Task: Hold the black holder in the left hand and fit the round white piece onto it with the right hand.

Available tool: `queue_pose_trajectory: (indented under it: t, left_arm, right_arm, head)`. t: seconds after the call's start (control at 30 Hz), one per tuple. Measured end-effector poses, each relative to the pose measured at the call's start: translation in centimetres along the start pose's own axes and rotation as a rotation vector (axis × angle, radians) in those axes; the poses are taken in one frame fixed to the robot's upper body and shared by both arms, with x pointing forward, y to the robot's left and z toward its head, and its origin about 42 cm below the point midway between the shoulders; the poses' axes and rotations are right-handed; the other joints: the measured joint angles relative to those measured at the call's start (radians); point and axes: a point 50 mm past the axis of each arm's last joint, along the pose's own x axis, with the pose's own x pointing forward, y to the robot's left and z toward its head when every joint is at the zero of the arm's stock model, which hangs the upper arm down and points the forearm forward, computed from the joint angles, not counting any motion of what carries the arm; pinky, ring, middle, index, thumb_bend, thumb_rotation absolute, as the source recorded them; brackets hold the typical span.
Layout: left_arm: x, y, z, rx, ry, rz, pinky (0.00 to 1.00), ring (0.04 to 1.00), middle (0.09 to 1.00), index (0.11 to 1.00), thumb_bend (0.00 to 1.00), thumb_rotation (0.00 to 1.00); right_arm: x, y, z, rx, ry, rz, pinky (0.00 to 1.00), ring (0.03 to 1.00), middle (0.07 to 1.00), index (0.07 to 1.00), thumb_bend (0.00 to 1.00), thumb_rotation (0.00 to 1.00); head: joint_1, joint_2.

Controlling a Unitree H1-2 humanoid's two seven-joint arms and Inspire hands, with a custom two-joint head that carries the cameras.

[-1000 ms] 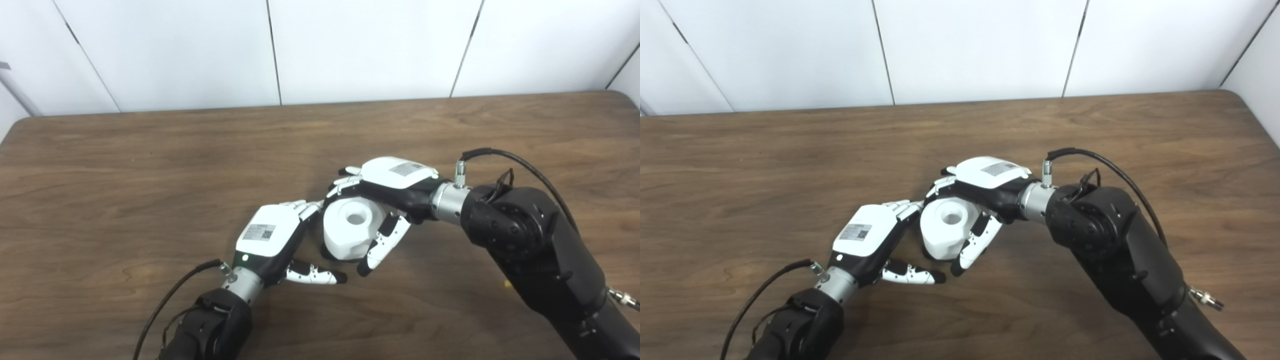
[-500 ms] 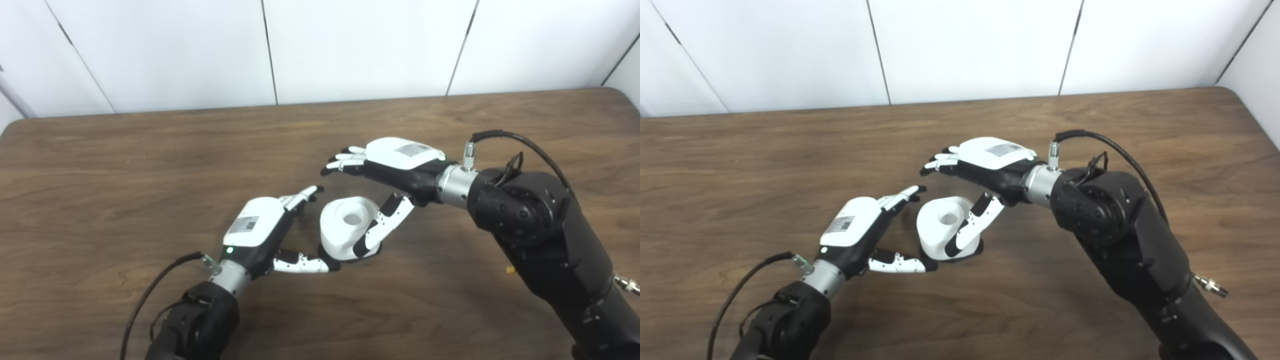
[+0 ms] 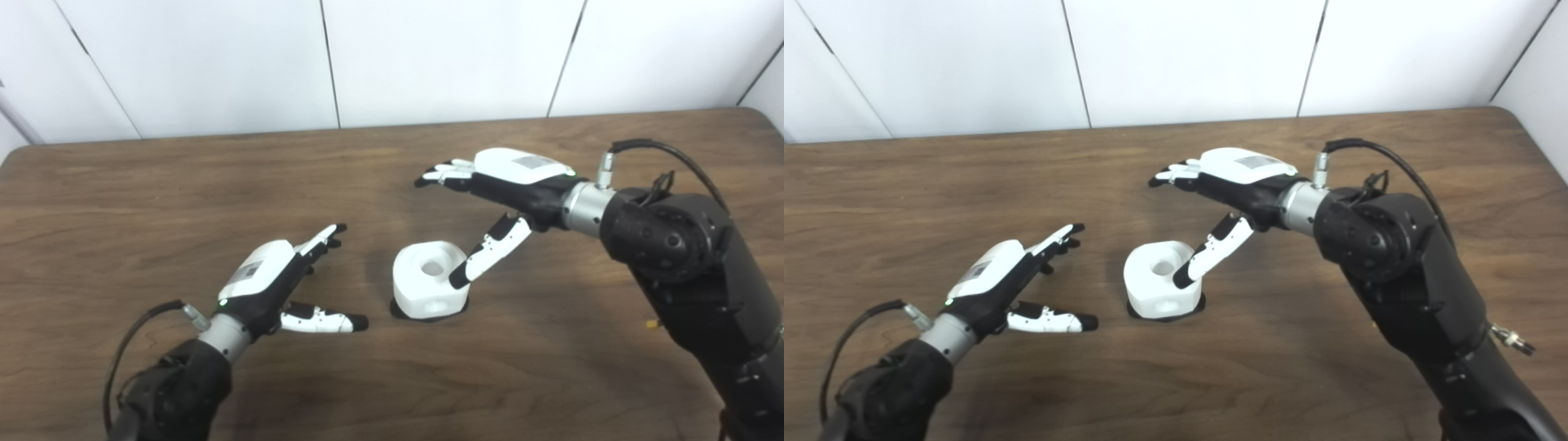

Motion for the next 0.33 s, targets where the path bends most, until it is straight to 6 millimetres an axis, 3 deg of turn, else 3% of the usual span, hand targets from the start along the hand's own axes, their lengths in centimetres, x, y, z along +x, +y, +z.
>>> queue_pose_trajectory:
  t: [0.1,0.17,0.2,0.33]
  left_arm:
    - [-0.5,0.6,-0.4,-0.017,0.008,-0.023,0.76,0.898,0.92,0.974,1.0,0.5]
    - [-0.7,0.9,-0.8,-0.046,0.016,-0.019,0.76,0.89,0.914,0.96,1.0,0.48]
    - [-0.9,0.9,-0.9,-0.06,0.024,-0.014,0.76,0.874,0.903,0.947,0.98,0.46]
    - [-2.0,0.9,-1.9,-0.178,0.097,0.087,0.78,0.858,0.891,0.913,0.75,0.35]
  right_arm:
    - [-1.1,-0.8,-0.2,0.027,0.0,-0.025,0.85,1.0,0.98,0.942,1.0,0.61]
    - [-1.7,-1.1,-0.7,0.057,0.005,-0.045,0.86,1.0,0.977,0.943,1.0,0.67]
    - [-2.0,-1.2,-1.1,0.072,0.009,-0.049,0.87,1.0,0.973,0.942,1.0,0.75]
    - [-3.5,0.5,-2.9,0.157,0.05,-0.06,0.87,0.958,0.949,0.919,0.76,0.98]
  head:
    - [0.002,-0.002]
    - [0.0,-0.003]
    - [0.002,-0.005]
    - [0.005,-0.009]
